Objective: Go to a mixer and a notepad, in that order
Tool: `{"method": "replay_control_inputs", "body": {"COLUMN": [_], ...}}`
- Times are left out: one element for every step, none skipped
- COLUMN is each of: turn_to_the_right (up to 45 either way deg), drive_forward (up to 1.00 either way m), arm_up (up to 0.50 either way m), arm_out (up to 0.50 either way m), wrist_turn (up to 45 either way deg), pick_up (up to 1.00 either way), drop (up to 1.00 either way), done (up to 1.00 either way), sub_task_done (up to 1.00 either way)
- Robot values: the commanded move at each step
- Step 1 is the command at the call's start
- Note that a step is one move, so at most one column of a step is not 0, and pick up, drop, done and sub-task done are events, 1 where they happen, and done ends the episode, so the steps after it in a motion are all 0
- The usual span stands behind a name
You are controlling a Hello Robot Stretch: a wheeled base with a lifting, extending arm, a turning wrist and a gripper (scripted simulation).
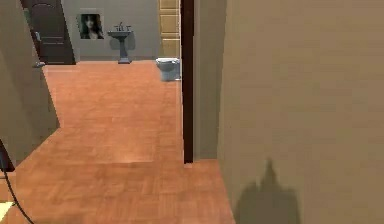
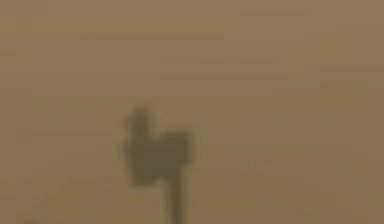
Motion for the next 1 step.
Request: {"method": "replay_control_inputs", "body": {"turn_to_the_right": [0.0], "drive_forward": [0.45], "arm_up": [0.0], "arm_out": [0.0], "wrist_turn": [0.0], "pick_up": [0.0], "drop": [0.0], "done": [0.0], "sub_task_done": [0.0]}}
